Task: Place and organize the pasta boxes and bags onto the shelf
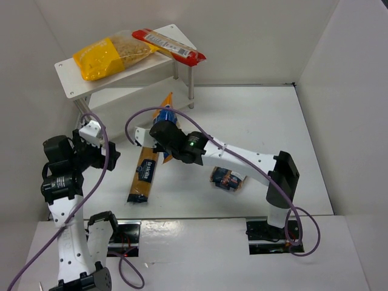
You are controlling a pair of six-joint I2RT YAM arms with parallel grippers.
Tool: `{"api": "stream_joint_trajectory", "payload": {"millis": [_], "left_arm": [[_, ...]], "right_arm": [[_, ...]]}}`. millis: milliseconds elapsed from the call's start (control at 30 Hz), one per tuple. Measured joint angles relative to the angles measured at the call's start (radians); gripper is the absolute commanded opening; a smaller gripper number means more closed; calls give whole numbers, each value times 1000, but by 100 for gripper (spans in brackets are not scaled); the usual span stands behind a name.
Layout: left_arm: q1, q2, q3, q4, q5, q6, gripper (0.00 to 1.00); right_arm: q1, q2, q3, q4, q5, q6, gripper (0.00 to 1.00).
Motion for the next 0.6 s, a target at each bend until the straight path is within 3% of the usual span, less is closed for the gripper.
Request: {"api": "stream_joint_trajectory", "payload": {"millis": [233,400,600], "left_arm": [[18,-24,0,29,-122,-54,100],[48,-45,0,45,-230,-100,100],[76,-68,0,64,-343,-153,100]], "right_arm": [[-3,6,-171,238,213,-153,0],[-22,26,-245,340,283,-246,0],[-28,66,-284,585,354,-435,0]]}}
